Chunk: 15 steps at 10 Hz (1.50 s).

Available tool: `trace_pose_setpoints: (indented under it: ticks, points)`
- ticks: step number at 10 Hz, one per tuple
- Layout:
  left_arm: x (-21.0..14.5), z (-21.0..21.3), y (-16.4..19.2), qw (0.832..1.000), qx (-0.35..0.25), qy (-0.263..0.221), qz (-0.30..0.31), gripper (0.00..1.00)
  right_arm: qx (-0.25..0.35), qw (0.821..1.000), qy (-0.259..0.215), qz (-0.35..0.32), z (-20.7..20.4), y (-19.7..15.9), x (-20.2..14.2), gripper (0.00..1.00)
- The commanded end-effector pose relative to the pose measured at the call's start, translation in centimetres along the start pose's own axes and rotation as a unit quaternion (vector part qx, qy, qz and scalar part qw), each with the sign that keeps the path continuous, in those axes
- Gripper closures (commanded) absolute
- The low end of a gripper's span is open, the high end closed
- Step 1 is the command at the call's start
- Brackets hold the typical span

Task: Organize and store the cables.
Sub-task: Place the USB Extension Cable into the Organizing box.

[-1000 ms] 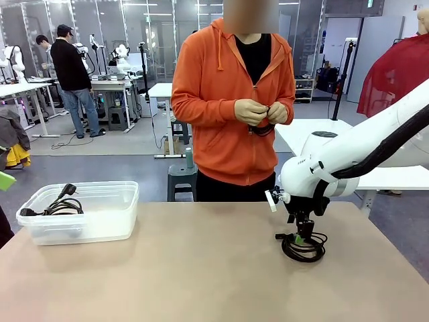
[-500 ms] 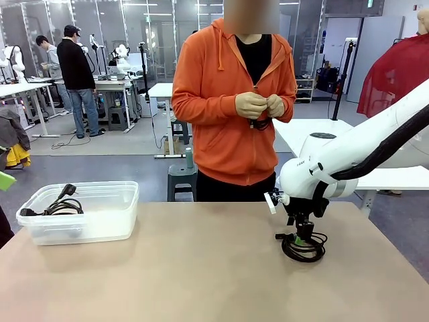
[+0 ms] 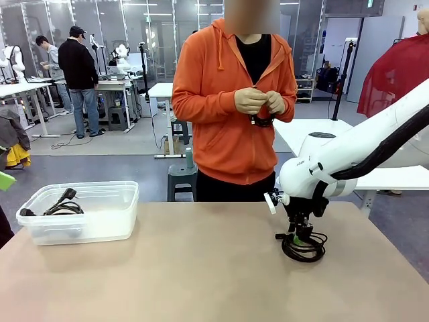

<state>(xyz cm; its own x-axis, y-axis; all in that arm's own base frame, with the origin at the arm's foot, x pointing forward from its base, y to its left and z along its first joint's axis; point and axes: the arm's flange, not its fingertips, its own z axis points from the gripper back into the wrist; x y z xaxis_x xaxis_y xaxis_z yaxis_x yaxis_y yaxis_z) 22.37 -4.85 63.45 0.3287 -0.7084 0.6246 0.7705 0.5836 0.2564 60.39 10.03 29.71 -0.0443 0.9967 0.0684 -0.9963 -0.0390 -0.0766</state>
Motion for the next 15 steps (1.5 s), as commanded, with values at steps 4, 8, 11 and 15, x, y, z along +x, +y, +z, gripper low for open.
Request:
trace_pose_setpoints:
  ticks: [4, 8, 11, 15]
  points:
    - [0.2, -0.1, 0.0, 1.0, 0.002, -0.002, -0.001, 0.0, 0.01, 1.0, 0.016, -0.008, 0.1, -0.3, 0.4, 0.9]
    - [0.2, -0.1, 0.0, 1.0, 0.002, -0.002, -0.001, 0.0, 0.015, 1.0, 0.017, -0.016, 2.1, -0.2, 0.6, 1.0]
    - [0.2, -0.1, 0.0, 1.0, 0.002, -0.002, -0.001, 0.0, 0.043, 0.998, 0.038, -0.033, 9.2, 0.1, 2.7, 1.0]
    - [0.2, -0.1, 0.0, 1.0, 0.002, -0.002, -0.001, 0.0, 0.05, 0.997, 0.033, -0.038, 13.2, 0.7, 5.0, 1.0]
